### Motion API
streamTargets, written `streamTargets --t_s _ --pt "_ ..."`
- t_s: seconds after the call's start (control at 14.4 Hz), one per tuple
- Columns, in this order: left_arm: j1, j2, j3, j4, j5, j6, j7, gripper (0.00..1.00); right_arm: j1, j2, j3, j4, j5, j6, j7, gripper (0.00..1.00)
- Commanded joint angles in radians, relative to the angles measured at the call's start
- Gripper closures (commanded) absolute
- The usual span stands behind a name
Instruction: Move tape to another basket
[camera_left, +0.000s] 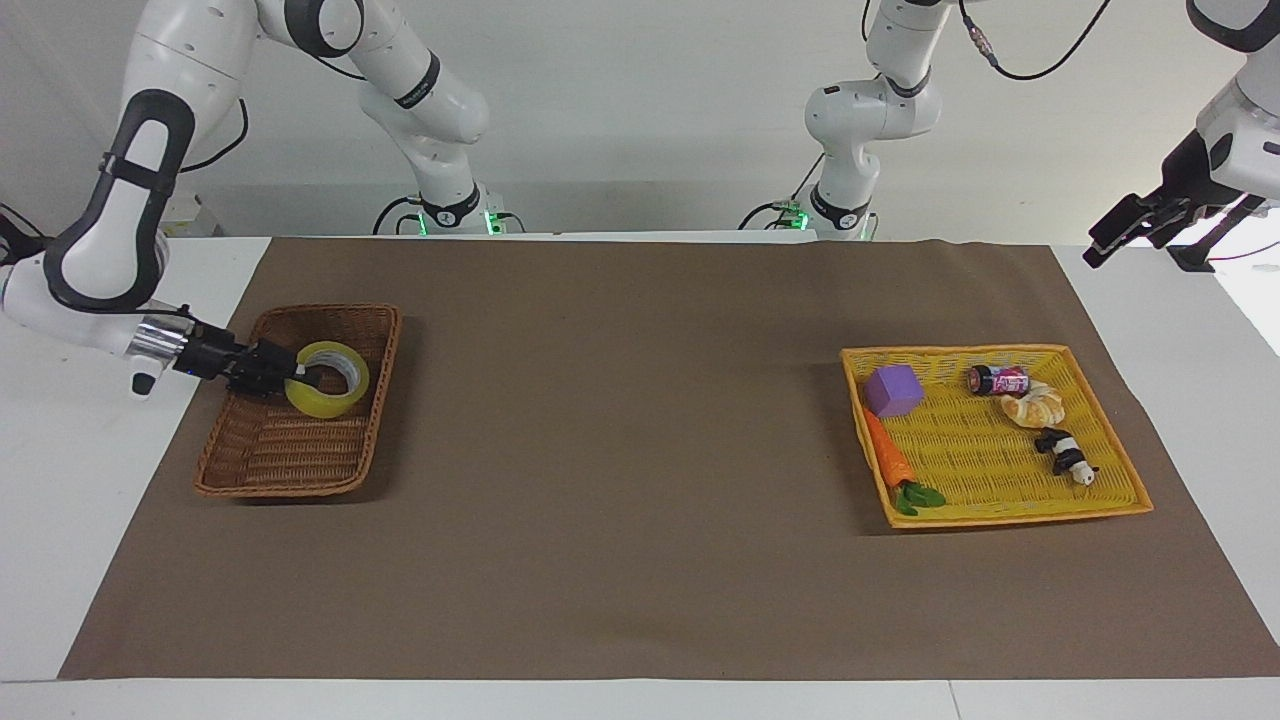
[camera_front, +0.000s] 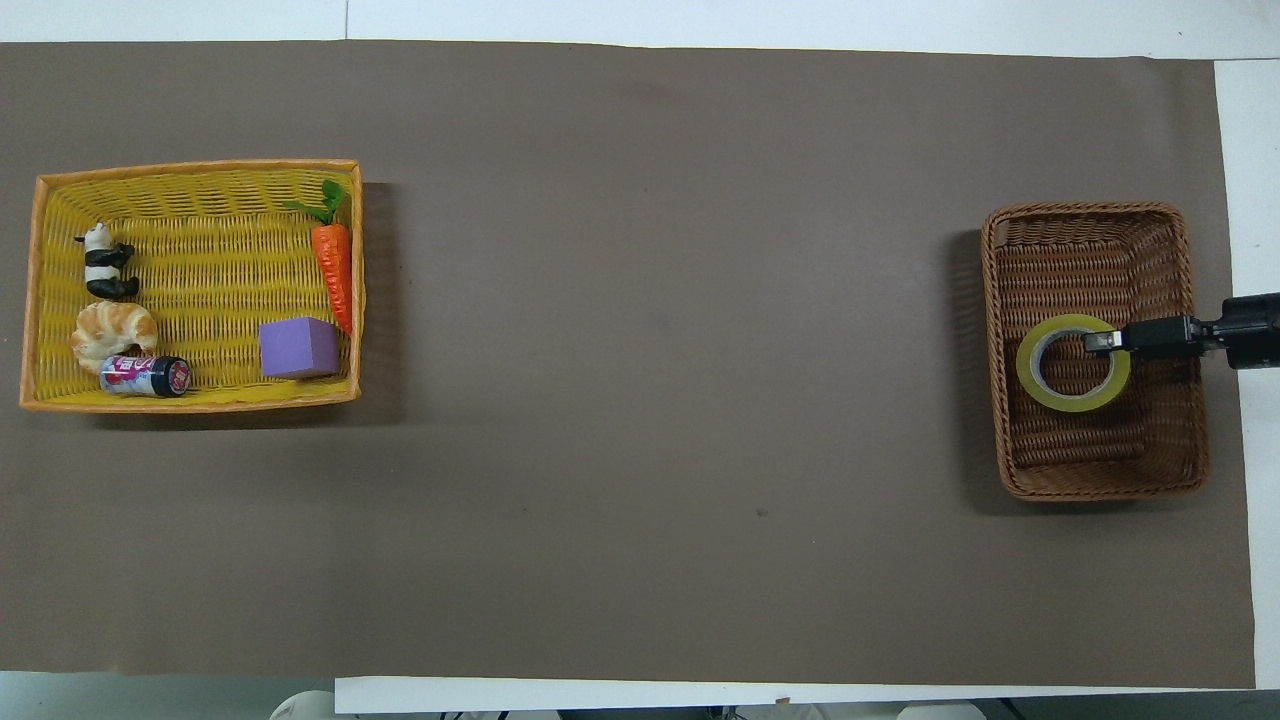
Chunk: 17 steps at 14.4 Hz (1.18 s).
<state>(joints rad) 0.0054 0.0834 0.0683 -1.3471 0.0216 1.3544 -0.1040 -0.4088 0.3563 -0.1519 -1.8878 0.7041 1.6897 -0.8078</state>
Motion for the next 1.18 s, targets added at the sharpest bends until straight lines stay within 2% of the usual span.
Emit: streamTargets --t_s 0.0,0.21,0.35,0.55,0.69,0.9,1.04,1.11 --pt "0.015 -0.026 -0.013 0.014 0.017 -0.023 0.015 0.0 -0.002 -0.028 0.011 -0.017 -0.057 0.053 -0.019 0.0" --pt "0.008 -0.08 -0.012 -0.062 0.02 0.034 0.033 0.0 0.036 -0.059 0.014 0.016 -0.113 0.059 -0.019 0.0" --pt "0.013 -0.086 -0.013 -0.092 0.018 0.061 0.041 0.0 0.057 -0.108 0.017 0.055 -0.231 0.064 -0.01 0.0" --pt "0.004 -0.079 -0.012 -0.09 0.018 0.068 0.041 0.0 0.152 -0.215 0.018 0.09 -0.43 0.103 0.001 0.0" --pt "0.011 -0.082 -0.012 -0.093 0.018 0.069 0.04 0.0 0.206 -0.269 0.017 0.11 -0.518 0.078 0.105 0.0" --pt "0.01 -0.085 -0.01 -0.101 0.018 0.057 0.035 0.0 0.263 -0.351 0.02 0.162 -0.655 -0.088 0.402 0.0" --pt "0.005 -0.085 -0.01 -0.101 0.018 0.057 0.035 0.0 0.319 -0.358 0.023 0.235 -0.702 -0.25 0.62 0.0" --pt "0.005 -0.085 -0.01 -0.101 0.018 0.057 0.035 0.0 0.356 -0.365 0.023 0.255 -0.739 -0.293 0.66 0.0"
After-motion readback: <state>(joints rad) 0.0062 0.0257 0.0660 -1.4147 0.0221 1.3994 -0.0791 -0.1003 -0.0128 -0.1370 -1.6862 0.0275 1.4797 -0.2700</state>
